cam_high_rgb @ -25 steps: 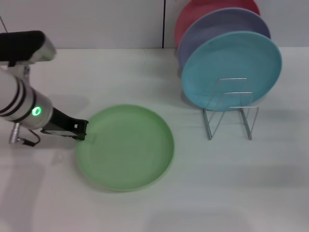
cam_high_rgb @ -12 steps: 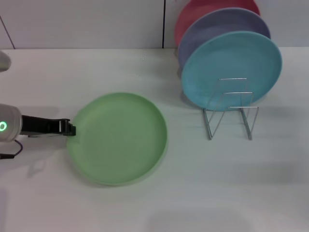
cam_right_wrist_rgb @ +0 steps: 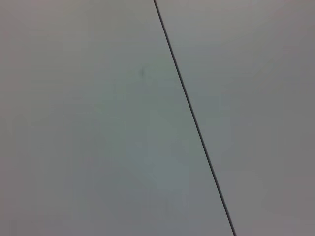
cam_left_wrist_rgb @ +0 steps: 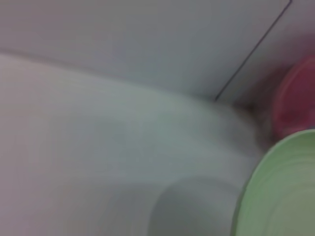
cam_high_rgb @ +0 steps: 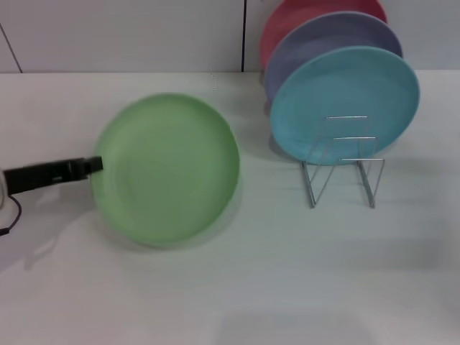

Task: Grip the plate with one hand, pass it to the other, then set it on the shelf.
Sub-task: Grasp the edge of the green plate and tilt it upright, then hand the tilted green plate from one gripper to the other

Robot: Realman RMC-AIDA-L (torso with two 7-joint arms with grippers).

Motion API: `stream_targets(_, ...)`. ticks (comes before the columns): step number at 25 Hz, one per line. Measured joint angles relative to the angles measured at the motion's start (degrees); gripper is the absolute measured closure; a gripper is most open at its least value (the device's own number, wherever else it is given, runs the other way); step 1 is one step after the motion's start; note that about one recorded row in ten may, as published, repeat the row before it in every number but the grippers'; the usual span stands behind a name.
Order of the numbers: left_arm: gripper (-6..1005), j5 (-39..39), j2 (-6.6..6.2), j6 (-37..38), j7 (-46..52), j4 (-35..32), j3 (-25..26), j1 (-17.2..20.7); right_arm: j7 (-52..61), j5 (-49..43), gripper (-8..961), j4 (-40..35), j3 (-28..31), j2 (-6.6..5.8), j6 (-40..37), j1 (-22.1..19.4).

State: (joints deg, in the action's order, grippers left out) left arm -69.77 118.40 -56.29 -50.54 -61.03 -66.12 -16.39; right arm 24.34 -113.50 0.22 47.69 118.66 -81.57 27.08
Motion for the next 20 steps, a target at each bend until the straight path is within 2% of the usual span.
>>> stream_targets(1, 962, 0.0, 0.00, 0.0, 0.0, 0.0, 0.0, 0.0, 0.0, 0.0, 201, 0.0, 0.0, 0.00, 0.0, 0.0)
stream_targets(2, 961, -7.1, 0.00, 1.2, -7.2, 2.2, 0.4, 1.3, 0.0, -0.1, 201, 0.0, 0.0, 0.02, -0.1, -0.1)
stream_targets(3, 961, -7.1, 0.00, 1.2, -7.2, 2.2, 0.4, 1.3, 0.1, -0.1, 201, 0.1, -0.1, 0.05, -0.2, -0.2)
stream_targets(5, 961, -18.4, 0.09, 2.2, -20.1, 6.8, 1.7, 2.8, 0.3, -0.2, 201, 0.5, -0.9, 0.11, -0.2, -0.4)
stream_targets(6, 960, -18.4, 0.09, 2.2, -20.1, 6.8, 1.7, 2.8, 0.3, -0.2, 202, 0.5, -0.9, 0.11, -0.2, -0.4)
stream_targets(7, 960, -28.1, 0.17, 2.0, -31.3, 12.4, 2.9, 3.3, 0.4, -0.3, 202, 1.0, -2.2, 0.15, -0.3, -0.7)
stream_targets(8, 960, -28.1, 0.17, 2.0, -31.3, 12.4, 2.9, 3.3, 0.4, -0.3, 202, 1.0, -2.2, 0.15, -0.3, -0.7)
stream_targets(9, 959, -31.9, 0.21, 1.6, -35.7, 14.8, 3.1, 3.4, 0.4, -0.3, 202, 1.3, -3.4, 0.19, -0.3, -1.0)
stream_targets(10, 959, -40.7, 0.21, 0.0, -45.8, 20.5, 3.5, 3.4, 0.4, -0.3, 202, 1.8, -5.2, 0.27, -0.3, -1.5)
stream_targets(11, 959, -40.7, 0.21, 0.0, -45.8, 20.5, 3.5, 3.4, 0.4, -0.3, 201, 1.8, -5.2, 0.27, -0.3, -1.5)
stream_targets(12, 958, -48.6, 0.21, -2.6, -54.9, 26.0, 3.7, 3.4, 0.1, -0.3, 201, 3.1, -7.2, 0.36, -0.4, -2.4)
stream_targets(13, 958, -48.6, 0.21, -2.6, -54.9, 26.0, 3.7, 3.4, 0.1, -0.3, 201, 3.1, -7.2, 0.36, -0.4, -2.4)
stream_targets(15, 957, -58.7, 0.22, -7.6, -67.5, 33.3, 3.7, 3.1, 0.0, -0.3, 201, 5.4, -9.4, 0.41, -1.1, -3.9)
stream_targets(16, 957, -58.7, 0.22, -7.6, -67.5, 33.3, 3.7, 3.1, 0.0, -0.3, 201, 5.4, -9.4, 0.41, -1.1, -3.9)
stream_targets(17, 957, -64.4, 0.30, -11.3, -74.2, 38.0, 3.7, 2.7, 0.0, -0.3, 201, 6.5, -10.9, 0.48, -2.5, -4.8)
stream_targets(18, 957, -64.4, 0.30, -11.3, -74.2, 38.0, 3.7, 2.7, 0.0, -0.3, 201, 6.5, -10.9, 0.48, -2.5, -4.8)
stream_targets(20, 956, -71.3, 0.38, -16.1, -81.8, 43.8, 3.7, 1.9, 0.0, -0.3, 201, 8.4, -12.9, 0.58, -4.8, -6.2)
